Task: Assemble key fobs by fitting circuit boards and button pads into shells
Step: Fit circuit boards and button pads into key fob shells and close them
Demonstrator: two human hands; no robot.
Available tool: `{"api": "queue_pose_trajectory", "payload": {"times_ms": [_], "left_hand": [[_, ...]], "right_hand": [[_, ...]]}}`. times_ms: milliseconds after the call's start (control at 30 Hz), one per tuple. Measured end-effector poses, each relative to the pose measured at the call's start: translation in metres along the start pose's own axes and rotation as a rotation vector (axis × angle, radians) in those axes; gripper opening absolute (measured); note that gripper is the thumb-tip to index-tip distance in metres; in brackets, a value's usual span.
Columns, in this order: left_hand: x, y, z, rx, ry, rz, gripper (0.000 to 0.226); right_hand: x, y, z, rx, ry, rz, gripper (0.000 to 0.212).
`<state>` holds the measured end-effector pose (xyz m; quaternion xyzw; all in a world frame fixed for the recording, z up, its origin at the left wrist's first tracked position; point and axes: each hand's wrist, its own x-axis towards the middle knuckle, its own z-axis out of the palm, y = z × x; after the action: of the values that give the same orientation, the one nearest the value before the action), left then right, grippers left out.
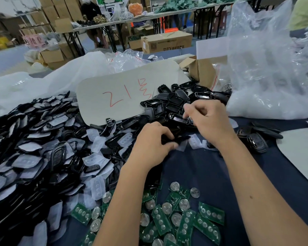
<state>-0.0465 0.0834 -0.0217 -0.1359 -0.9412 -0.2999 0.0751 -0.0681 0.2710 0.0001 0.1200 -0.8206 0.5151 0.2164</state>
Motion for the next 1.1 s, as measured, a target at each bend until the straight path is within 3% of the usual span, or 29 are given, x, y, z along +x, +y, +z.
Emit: {"api": "queue_pose_trajectory", "payload": {"times_ms": [67, 233, 400, 567, 767, 900, 1000, 1100], "left_hand": [[0.0, -0.004, -0.004, -0.113, 0.087, -0.027, 0.008], [-0.002, -0.018, -0.026, -0.443, 0.371, -0.223, 0.025], [-0.008, -0.036, -0.046, -0.807, 0.493, -0.328, 0.025], [-0.014, -0.041, -0.059, -1.004, 0.533, -0.359, 0.025], [-0.013, -0.04, -0.063, -1.089, 0.611, -0.475, 0.041], [-0.012, -0.042, -0.065, -1.218, 0.617, -0.528, 0.031], [-0.01, -0.044, -0.064, -1.182, 0.6, -0.566, 0.022], [-0.009, -0.046, -0.061, -1.09, 0.557, -0.586, 0.02]], "right_hand": [[-0.002, -0.003, 0.003, 0.052, -0.226, 0.018, 0.037], [-0.011, -0.008, 0.018, -0.063, -0.766, 0.226, 0.034], [-0.014, -0.029, 0.027, -0.244, -0.934, 0.288, 0.038], [-0.02, -0.038, 0.041, -0.44, -0.839, 0.228, 0.061], [-0.017, -0.022, 0.041, -0.314, -0.688, 0.223, 0.033], [-0.014, -0.009, 0.036, -0.491, -0.405, 0.171, 0.032], [-0.015, -0.014, 0.041, -0.501, -0.228, 0.064, 0.028], [-0.017, -0.03, 0.048, -0.44, -0.369, -0.007, 0.02]]}}
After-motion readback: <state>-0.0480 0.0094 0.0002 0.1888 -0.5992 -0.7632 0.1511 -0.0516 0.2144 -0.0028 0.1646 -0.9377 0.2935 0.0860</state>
